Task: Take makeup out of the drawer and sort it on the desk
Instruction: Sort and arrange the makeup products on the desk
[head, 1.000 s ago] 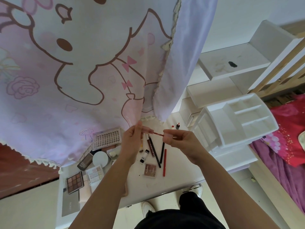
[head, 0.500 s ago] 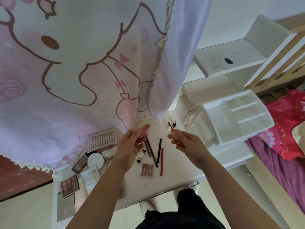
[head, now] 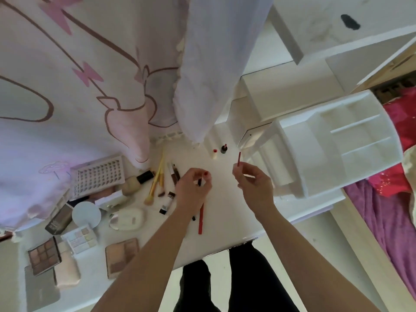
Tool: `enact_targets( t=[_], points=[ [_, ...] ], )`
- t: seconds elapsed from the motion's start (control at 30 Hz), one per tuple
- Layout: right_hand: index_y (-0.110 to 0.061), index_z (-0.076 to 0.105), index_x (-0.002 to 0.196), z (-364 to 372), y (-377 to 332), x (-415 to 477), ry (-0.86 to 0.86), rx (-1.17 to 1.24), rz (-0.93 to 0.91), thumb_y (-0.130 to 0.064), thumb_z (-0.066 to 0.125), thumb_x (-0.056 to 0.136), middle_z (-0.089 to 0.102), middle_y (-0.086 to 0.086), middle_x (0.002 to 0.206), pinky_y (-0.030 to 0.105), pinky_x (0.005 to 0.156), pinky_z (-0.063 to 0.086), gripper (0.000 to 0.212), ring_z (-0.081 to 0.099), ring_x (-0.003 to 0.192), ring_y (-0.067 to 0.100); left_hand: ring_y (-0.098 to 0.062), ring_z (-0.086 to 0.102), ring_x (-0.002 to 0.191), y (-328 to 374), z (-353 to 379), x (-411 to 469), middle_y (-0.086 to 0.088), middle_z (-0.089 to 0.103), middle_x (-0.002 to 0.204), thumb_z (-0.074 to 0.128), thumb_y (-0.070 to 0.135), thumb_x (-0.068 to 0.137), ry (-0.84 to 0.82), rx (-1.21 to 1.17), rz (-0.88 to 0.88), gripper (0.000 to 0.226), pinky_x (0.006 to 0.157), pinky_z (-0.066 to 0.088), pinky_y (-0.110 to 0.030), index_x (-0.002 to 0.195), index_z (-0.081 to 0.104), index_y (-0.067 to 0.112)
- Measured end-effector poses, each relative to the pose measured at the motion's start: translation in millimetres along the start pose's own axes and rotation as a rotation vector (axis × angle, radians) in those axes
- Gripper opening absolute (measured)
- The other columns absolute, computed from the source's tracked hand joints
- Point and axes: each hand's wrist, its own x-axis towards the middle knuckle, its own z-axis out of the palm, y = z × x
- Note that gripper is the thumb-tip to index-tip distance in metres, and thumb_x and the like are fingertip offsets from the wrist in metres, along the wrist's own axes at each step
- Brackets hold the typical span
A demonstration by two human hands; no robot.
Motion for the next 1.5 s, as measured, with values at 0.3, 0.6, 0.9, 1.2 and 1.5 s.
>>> enact_targets(
  t=[0.3,0.6,0.9,1.2,1.5],
  points=[
    [-0.027,0.073,0.099,23,40,47,0.08,-0.156,-0.119,-0.044,0.064,0.095,0.071,-0.014,0.099,0.007,0.069,0.049,0.02,0.068,0.088,-0.003,-0.019,0.052,0.106,-17,51,51,0.012,0.072,0.102,0.069,0.038,0.086,0.111,0.286,0.126,0.018,0.091,0.047,-0.041,0.101,0.074,0.029],
    [-0.02,0.068,0.119,33,72,83,0.066,-0.359,-0.331,-0.025,0.067,0.094,0.067,-0.004,0.109,0.018,0.083,0.053,0.025,0.066,0.086,0.005,-0.018,0.059,0.1,-19,57,56,0.035,0.051,0.082,0.079,0.033,0.08,0.13,0.261,0.163,0.022,0.088,0.05,-0.034,0.102,0.076,0.029],
    [-0.011,0.053,0.14,19,73,72,-0.012,-0.453,-0.261,-0.013,0.065,0.094,0.06,-0.001,0.117,0.004,0.082,0.042,0.048,0.061,0.09,0.007,-0.021,0.048,0.12,-23,39,42,0.002,0.066,0.123,0.075,0.015,0.083,0.089,0.369,0.166,0.046,0.101,0.043,-0.031,0.128,0.064,0.019],
    [-0.013,0.048,0.141,20,67,21,-0.062,-0.464,-0.106,-0.013,0.059,0.094,0.05,0.005,0.13,0.026,0.089,0.046,0.048,0.06,0.098,0.014,-0.025,0.053,0.113,-56,-49,-13,0.0,0.064,0.118,0.068,0.015,0.086,0.138,0.575,0.189,0.026,0.098,0.047,-0.043,0.112,0.069,0.017],
    [-0.022,0.06,0.125,87,51,-17,-0.279,-0.596,-0.237,-0.02,0.062,0.093,0.054,-0.005,0.102,0.028,0.086,0.051,0.032,0.058,0.084,0.009,-0.035,0.053,0.114,-100,-85,-54,-0.014,0.057,0.127,0.069,0.016,0.085,0.008,0.718,0.129,0.039,0.098,0.045,-0.045,0.123,0.062,0.007]
  ],
)
